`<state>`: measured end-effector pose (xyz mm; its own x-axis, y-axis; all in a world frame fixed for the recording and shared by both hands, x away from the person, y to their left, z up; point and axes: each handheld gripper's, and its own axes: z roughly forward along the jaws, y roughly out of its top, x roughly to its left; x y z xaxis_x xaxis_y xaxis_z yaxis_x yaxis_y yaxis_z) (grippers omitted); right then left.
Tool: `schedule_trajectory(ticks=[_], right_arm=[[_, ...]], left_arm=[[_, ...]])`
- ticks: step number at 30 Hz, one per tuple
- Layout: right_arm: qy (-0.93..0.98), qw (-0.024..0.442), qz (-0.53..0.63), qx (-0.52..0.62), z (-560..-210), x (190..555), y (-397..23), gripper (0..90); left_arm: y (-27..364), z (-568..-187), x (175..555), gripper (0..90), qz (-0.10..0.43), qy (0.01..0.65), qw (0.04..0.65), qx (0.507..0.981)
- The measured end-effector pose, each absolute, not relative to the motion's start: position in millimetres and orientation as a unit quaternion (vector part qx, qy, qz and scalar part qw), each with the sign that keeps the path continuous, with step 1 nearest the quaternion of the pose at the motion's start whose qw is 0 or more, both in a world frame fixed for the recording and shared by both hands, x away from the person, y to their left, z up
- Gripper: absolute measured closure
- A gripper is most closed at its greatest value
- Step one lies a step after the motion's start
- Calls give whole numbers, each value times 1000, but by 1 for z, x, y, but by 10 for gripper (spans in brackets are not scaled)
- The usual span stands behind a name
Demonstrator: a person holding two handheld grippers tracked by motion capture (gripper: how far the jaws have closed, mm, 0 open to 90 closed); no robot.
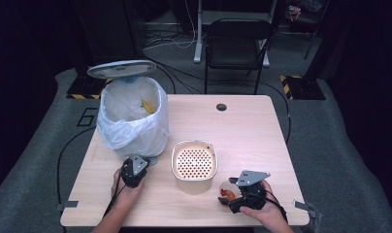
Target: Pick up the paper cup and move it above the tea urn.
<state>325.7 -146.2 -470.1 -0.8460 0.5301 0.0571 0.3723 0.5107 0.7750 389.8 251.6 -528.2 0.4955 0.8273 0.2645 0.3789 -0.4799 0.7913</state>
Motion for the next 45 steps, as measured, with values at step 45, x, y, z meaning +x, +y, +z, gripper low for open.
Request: schedule_trajectory(ticks=[45], right_arm=[[887,104,386,232,-474,329,-144,330]], left_arm=[[252,-528,390,900,327,380,341,795]])
